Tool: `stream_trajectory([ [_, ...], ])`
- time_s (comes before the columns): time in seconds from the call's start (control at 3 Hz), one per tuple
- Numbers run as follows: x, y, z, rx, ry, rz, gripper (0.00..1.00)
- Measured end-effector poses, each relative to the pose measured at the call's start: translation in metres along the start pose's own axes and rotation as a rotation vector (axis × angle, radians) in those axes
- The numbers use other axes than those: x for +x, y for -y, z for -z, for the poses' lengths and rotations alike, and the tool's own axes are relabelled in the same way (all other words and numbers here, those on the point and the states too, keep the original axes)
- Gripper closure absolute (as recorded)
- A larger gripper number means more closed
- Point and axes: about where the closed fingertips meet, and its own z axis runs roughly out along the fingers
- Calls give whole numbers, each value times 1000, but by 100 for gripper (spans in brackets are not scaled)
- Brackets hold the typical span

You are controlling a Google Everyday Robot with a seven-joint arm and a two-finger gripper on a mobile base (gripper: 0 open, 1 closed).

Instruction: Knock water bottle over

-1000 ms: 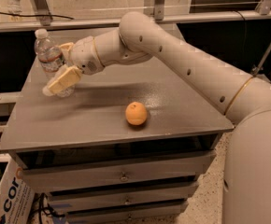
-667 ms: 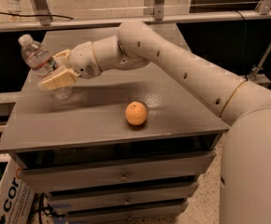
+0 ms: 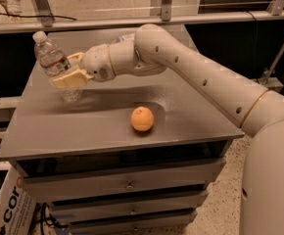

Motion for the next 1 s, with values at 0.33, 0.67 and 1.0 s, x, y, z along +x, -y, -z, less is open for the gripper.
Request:
stream_trajectory([
  [0.33, -10, 14, 38, 59, -28, 21, 100],
  [0.67, -23, 31, 82, 121, -128, 80, 100],
  [1.0, -25, 44, 111, 146, -317, 157, 100],
])
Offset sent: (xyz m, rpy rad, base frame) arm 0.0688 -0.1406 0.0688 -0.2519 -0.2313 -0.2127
